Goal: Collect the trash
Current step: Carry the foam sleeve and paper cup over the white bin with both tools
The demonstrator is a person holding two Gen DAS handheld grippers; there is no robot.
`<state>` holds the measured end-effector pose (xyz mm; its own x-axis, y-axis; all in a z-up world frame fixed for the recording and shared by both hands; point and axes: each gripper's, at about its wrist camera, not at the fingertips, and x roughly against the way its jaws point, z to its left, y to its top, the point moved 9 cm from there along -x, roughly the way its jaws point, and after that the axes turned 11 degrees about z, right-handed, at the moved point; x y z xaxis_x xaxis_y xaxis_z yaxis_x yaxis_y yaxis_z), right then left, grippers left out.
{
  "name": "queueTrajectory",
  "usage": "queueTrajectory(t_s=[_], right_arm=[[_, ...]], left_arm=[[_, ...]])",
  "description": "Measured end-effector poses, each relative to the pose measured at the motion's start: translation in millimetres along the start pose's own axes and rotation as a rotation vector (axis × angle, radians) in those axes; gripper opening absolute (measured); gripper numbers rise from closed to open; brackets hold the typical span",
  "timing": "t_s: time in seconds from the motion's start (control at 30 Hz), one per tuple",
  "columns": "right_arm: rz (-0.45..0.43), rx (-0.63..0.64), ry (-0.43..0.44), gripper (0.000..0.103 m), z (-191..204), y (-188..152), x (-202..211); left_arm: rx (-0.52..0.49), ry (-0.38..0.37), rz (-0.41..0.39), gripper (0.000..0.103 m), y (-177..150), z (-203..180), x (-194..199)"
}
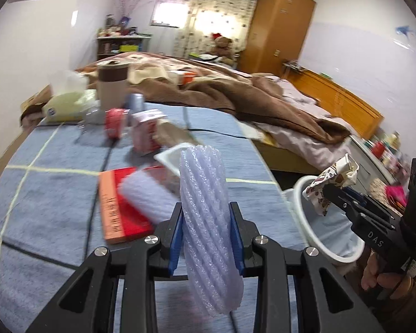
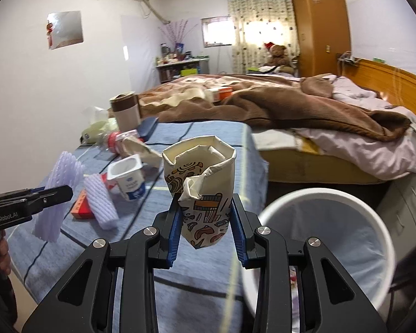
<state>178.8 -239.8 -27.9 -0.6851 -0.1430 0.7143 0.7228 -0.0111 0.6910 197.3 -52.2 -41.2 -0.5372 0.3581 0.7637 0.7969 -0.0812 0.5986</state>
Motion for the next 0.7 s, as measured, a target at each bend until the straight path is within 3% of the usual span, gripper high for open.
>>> queueTrajectory(t_s=[0.2, 0.7], right_arm=[[-0.022, -0.051, -0.061, 0.034, -27, -6, 20], [0.019, -0.202, -0.237, 0.034, -105, -34, 33]], left_arm=[[-0.101, -0.065, 0.001, 0.032, 10, -54, -8], [-0.313, -0.242, 0.071, 0.032, 12, -182, -48]])
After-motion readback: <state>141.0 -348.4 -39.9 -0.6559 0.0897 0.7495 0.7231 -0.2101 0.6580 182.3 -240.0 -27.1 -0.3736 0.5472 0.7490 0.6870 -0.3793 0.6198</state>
